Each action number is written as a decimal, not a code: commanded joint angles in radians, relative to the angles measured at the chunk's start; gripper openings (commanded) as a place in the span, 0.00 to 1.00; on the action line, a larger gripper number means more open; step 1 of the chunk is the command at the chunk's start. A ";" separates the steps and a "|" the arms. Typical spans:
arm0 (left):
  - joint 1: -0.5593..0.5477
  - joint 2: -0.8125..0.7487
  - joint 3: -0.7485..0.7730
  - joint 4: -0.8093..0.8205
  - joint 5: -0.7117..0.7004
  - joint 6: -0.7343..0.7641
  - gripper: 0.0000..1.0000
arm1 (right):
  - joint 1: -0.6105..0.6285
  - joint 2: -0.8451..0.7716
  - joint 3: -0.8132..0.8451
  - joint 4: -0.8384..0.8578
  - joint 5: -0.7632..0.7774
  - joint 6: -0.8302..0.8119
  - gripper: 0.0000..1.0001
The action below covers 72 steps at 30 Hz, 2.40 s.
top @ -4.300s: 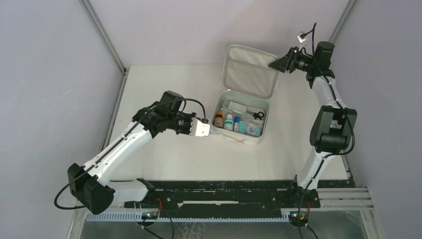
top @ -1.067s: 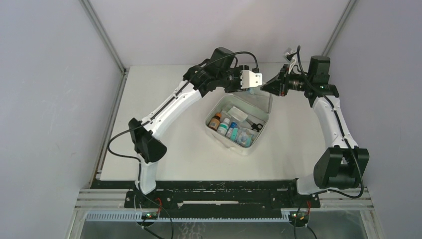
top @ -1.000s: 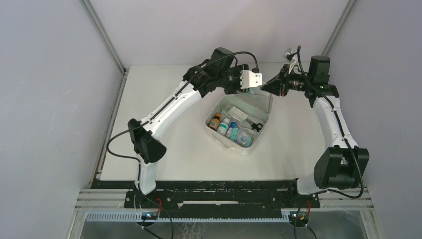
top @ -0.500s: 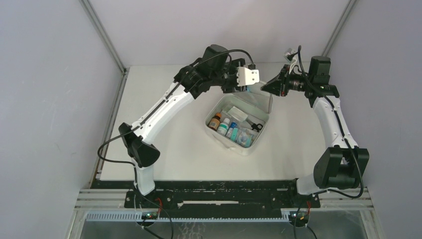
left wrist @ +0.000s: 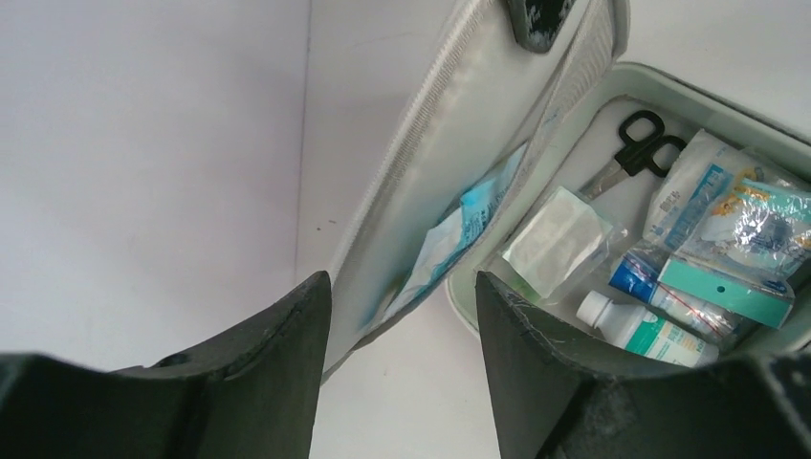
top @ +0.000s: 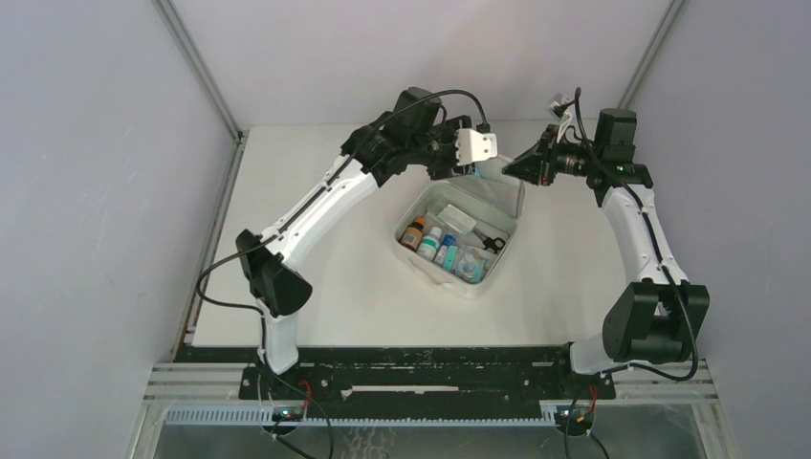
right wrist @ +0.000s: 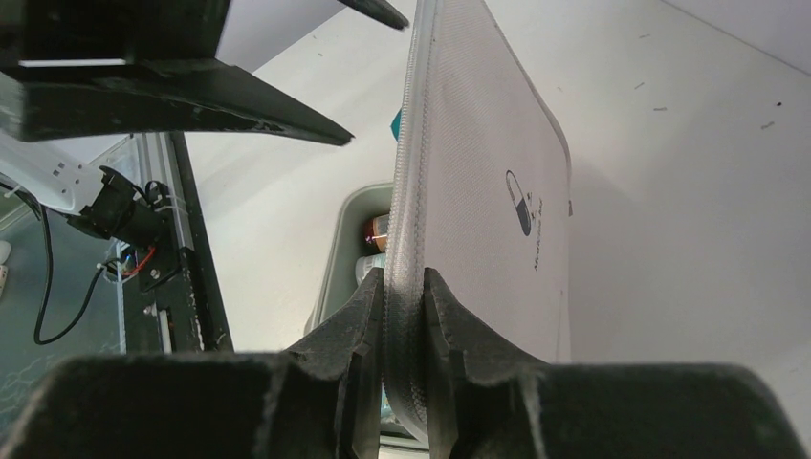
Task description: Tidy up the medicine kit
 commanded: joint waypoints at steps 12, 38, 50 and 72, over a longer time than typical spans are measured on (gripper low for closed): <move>0.033 0.058 -0.021 0.018 0.120 0.029 0.59 | -0.007 0.005 -0.002 0.005 -0.038 0.039 0.00; -0.048 0.127 -0.026 -0.055 0.170 0.093 0.51 | -0.025 0.049 -0.002 0.078 -0.051 0.164 0.00; -0.048 -0.027 -0.031 -0.128 0.081 0.111 0.81 | -0.026 0.005 -0.001 0.018 -0.023 0.091 0.17; 0.054 -0.591 -0.575 -0.110 -0.092 0.054 1.00 | 0.127 -0.169 -0.003 -0.477 0.097 -0.359 0.58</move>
